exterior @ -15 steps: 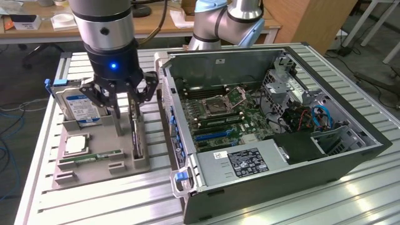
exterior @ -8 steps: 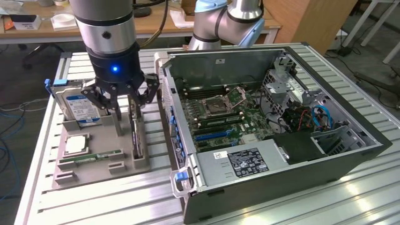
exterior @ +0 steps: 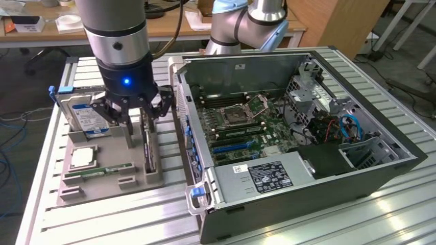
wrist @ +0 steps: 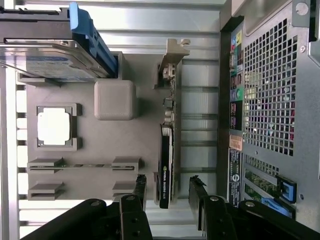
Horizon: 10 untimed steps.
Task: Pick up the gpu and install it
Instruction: 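Pick up the gpu and move the gpu toward the slot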
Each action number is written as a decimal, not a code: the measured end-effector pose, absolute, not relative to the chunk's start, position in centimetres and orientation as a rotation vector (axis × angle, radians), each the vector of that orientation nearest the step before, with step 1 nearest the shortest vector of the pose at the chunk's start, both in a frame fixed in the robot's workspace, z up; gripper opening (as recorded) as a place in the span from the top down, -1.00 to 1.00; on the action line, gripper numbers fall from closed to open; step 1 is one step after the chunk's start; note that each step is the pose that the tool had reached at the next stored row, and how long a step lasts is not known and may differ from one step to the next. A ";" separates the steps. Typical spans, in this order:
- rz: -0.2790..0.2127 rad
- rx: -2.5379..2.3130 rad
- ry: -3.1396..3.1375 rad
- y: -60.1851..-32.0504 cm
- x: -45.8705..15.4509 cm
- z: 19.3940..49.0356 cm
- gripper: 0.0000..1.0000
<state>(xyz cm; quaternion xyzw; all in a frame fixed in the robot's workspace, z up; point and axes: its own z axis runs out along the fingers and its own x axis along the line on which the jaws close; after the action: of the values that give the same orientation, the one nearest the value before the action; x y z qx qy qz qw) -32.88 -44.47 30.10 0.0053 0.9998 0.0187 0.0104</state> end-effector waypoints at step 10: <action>0.058 0.016 3.120 -44.7 -32.9 29.0 0.06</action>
<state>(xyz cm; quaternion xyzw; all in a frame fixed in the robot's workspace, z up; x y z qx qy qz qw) -32.88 -44.68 29.03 0.0053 0.9998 0.0187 0.0104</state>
